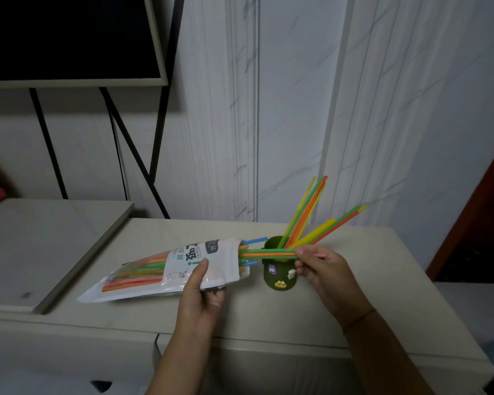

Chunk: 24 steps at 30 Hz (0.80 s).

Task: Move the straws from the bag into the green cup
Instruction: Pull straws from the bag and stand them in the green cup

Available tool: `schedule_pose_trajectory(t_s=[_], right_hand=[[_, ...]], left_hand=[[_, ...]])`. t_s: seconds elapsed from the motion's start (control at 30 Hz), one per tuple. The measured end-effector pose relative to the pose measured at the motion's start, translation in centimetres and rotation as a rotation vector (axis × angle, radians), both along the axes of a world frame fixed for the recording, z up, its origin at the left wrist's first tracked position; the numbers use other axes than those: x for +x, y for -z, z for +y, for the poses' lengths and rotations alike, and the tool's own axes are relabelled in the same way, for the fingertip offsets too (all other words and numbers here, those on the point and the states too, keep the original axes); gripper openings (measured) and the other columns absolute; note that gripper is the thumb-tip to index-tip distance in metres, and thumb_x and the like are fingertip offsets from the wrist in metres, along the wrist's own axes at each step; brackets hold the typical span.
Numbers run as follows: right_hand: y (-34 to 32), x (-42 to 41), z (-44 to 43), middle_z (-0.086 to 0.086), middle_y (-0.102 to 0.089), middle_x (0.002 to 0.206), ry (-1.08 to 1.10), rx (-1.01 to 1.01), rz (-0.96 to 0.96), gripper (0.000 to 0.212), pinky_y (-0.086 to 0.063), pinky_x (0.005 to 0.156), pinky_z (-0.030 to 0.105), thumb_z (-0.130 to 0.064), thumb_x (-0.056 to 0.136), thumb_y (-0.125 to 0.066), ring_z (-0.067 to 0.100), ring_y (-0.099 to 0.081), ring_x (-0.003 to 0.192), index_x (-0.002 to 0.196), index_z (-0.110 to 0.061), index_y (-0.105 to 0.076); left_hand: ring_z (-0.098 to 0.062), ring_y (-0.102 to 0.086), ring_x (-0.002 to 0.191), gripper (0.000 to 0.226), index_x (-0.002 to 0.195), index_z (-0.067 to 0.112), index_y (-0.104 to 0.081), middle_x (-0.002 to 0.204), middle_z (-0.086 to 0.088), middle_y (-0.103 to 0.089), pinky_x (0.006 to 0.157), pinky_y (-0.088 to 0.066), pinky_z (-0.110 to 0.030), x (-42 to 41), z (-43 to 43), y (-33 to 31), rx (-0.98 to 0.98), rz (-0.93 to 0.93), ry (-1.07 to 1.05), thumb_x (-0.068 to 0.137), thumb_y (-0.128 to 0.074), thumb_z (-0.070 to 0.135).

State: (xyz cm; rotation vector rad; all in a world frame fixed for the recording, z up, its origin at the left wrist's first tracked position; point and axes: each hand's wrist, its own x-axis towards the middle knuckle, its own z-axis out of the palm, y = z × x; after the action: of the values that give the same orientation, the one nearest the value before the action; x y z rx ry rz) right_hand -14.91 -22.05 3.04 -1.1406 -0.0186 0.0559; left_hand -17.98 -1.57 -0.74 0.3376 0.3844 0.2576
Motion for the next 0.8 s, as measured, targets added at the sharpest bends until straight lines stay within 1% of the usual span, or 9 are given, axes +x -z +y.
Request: schedule_pose_trajectory(t_s=[0.07,0.13,0.2,0.3,0.37,0.5,0.67,0.73,0.8], right_hand=[[0.0,0.0,0.6,0.002,-0.057,0.059,-0.037,0.092,0.016,0.011,-0.047,0.05,0.015,0.001,0.088,-0.054,0.005,-0.055,0.052,0.086,0.001,-0.064],[0.2,-0.3,1.6,0.002,-0.058,0.062,-0.079,0.164,0.033,0.014,-0.047,0.052,0.016,0.0,0.089,-0.053,0.006,-0.054,0.055,0.097,0.003,-0.064],[0.4,-0.7,2.7,0.003,-0.058,0.064,-0.093,0.178,0.036,0.016,-0.047,0.054,0.018,0.001,0.089,-0.053,0.008,-0.053,0.057,0.101,0.004,-0.063],[0.5,-1.1,3.9,0.004,-0.057,0.066,-0.026,0.125,0.029,0.012,-0.048,0.057,0.02,0.001,0.088,-0.054,0.009,-0.054,0.058,0.096,0.001,-0.063],[0.3,-1.1,3.9,0.007,-0.055,0.066,0.024,0.125,0.025,0.01,-0.048,0.055,0.021,0.001,0.089,-0.054,0.009,-0.053,0.056,0.093,0.003,-0.062],[-0.1,-0.9,2.4,0.008,-0.053,0.063,0.092,0.111,0.047,0.01,-0.046,0.047,0.016,0.0,0.088,-0.056,0.01,-0.051,0.052,0.084,0.005,-0.063],[-0.1,-0.1,-0.1,0.002,-0.058,0.054,0.124,0.102,0.073,0.014,-0.048,0.047,0.016,0.0,0.088,-0.056,0.006,-0.055,0.048,0.077,0.001,-0.064],[-0.1,0.0,-0.3,0.002,-0.058,0.054,0.113,0.107,0.078,0.013,-0.048,0.047,0.017,0.0,0.088,-0.056,0.006,-0.056,0.047,0.077,0.001,-0.064],[0.0,0.0,-0.1,0.003,-0.058,0.053,0.101,0.125,0.082,0.015,-0.048,0.046,0.017,0.0,0.089,-0.055,0.006,-0.056,0.046,0.077,0.001,-0.064]], left_hand=[[-0.02,-0.071,0.098,0.046,0.129,0.019,-0.052,0.119,-0.009,-0.069,0.077,-0.057,-0.047,0.0,-0.5,0.0,-0.009,0.004,0.011,0.088,-0.059,-0.001],[-0.022,-0.07,0.099,0.043,0.125,0.018,-0.054,0.118,-0.01,-0.07,0.075,-0.058,-0.047,-0.1,-1.1,0.1,-0.019,0.007,0.024,0.088,-0.059,-0.002],[-0.022,-0.072,0.096,0.04,0.121,0.018,-0.055,0.112,-0.01,-0.073,0.072,-0.06,-0.045,-0.2,-1.8,0.1,-0.024,0.003,0.036,0.087,-0.059,-0.002],[-0.022,-0.074,0.09,0.037,0.115,0.018,-0.058,0.102,-0.009,-0.076,0.065,-0.062,-0.042,-0.3,-2.5,0.0,-0.017,-0.01,0.046,0.085,-0.06,-0.003],[-0.022,-0.074,0.089,0.036,0.114,0.018,-0.057,0.102,-0.01,-0.076,0.063,-0.062,-0.041,-0.4,-2.3,0.0,-0.024,-0.008,0.041,0.085,-0.06,-0.003],[-0.023,-0.073,0.092,0.039,0.117,0.019,-0.056,0.108,-0.01,-0.074,0.063,-0.062,-0.042,-0.3,-0.8,0.1,-0.033,0.0,0.004,0.085,-0.061,-0.002],[-0.019,-0.074,0.088,0.036,0.116,0.02,-0.056,0.098,-0.006,-0.077,0.064,-0.062,-0.039,0.1,0.9,0.1,-0.025,-0.014,-0.051,0.087,-0.06,-0.002],[-0.018,-0.074,0.089,0.036,0.115,0.02,-0.057,0.1,-0.005,-0.077,0.067,-0.062,-0.039,0.1,1.0,0.1,-0.017,-0.013,-0.058,0.086,-0.06,-0.002],[-0.018,-0.073,0.093,0.039,0.118,0.019,-0.056,0.108,-0.006,-0.074,0.067,-0.062,-0.038,0.0,0.7,0.1,-0.011,-0.006,-0.047,0.086,-0.061,-0.002]])
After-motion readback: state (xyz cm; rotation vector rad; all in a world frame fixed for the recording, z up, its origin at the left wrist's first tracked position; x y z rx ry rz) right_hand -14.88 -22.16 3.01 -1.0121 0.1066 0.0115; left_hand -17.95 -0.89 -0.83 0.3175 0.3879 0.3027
